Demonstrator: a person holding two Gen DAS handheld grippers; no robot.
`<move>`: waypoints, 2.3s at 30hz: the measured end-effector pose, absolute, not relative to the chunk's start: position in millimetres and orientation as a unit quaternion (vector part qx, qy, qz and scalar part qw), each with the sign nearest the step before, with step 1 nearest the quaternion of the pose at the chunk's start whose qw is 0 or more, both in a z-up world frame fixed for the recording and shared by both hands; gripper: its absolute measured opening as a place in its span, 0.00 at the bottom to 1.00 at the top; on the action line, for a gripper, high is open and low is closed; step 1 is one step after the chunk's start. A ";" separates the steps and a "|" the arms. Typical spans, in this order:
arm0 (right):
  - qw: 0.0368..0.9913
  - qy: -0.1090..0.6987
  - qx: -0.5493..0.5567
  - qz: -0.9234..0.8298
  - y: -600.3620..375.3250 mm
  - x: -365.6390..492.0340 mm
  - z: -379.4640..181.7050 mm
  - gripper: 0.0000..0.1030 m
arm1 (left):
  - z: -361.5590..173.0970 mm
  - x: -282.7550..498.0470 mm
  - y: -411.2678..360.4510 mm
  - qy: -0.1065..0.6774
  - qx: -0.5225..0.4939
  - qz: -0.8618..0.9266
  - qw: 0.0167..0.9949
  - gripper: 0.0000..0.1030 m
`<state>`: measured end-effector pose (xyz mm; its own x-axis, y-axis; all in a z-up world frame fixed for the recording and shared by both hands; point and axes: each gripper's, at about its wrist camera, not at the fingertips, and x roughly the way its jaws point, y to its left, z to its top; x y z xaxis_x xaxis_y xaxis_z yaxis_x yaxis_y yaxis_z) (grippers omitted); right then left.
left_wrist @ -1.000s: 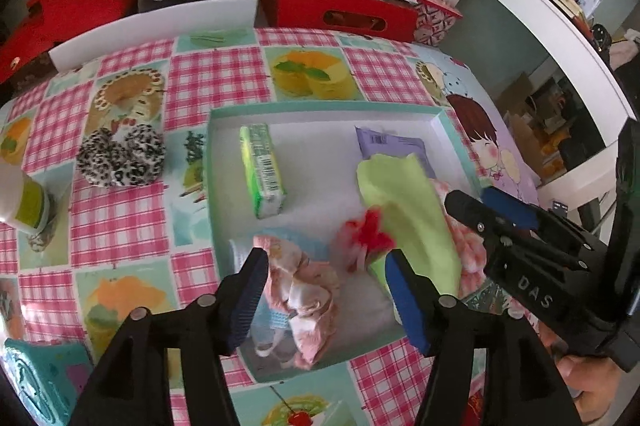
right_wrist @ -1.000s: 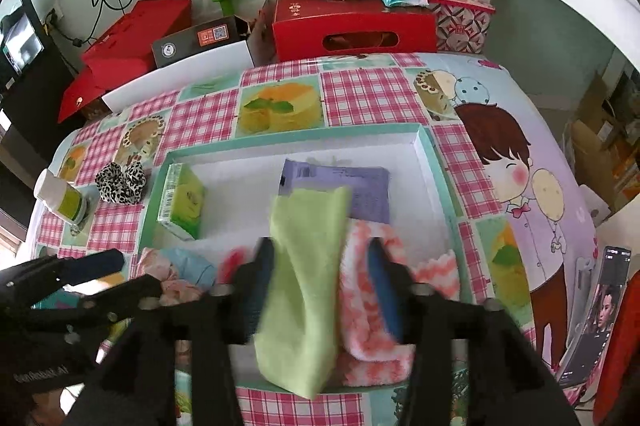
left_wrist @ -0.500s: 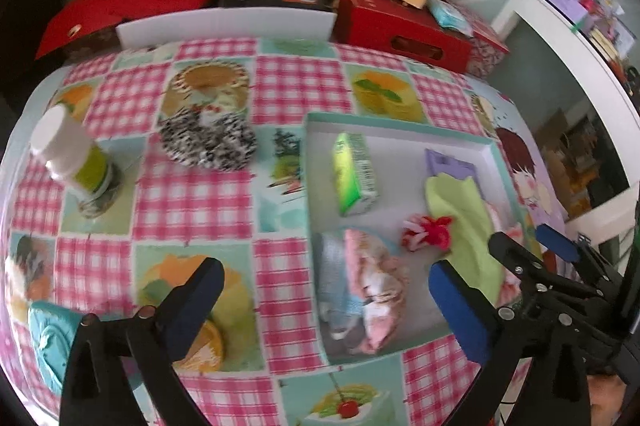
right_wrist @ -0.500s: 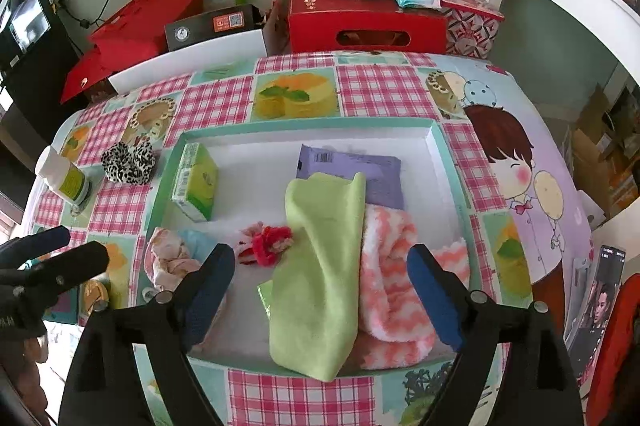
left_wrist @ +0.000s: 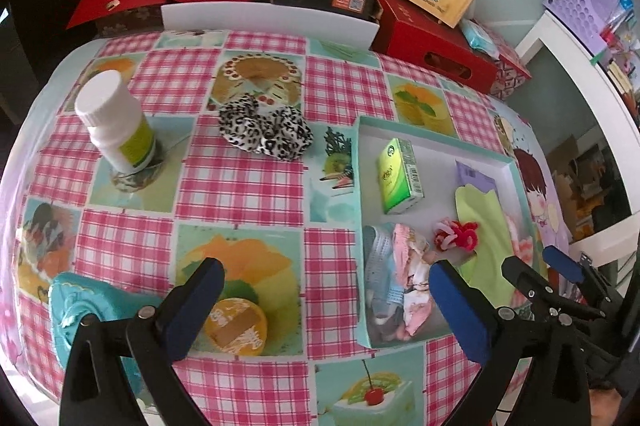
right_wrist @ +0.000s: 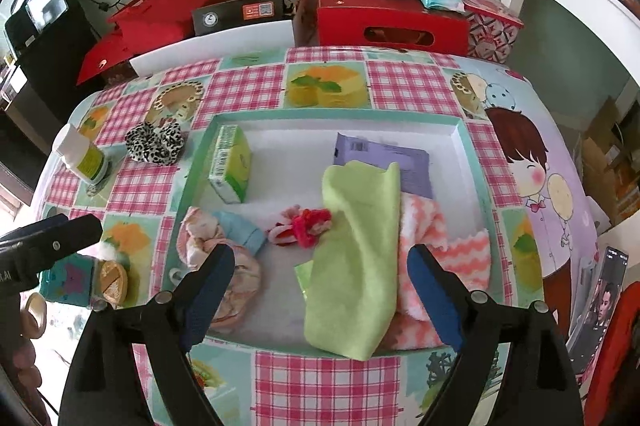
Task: Organize soft objects
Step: 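Open the left tool over the tray while the right tool releases the green cloth there, then withdraw both open tools from the tray toward the round sponge and scrunchie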
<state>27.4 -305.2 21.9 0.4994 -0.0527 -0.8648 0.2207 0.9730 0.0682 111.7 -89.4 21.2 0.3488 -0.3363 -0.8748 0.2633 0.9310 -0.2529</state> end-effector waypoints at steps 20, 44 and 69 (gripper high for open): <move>0.873 0.484 0.057 -0.033 -247.9 42.4 37.3 0.86 | 49.2 131.9 4.8 0.516 -0.055 -0.105 0.849 1.00; 0.852 0.518 -0.019 0.072 -132.4 62.7 4.9 0.86 | 5.1 140.9 116.7 0.543 -0.124 -0.014 0.830 1.00; 0.809 0.572 -0.062 0.121 -78.9 66.8 -50.3 0.86 | -24.6 149.5 139.3 0.561 -0.162 0.009 0.812 1.00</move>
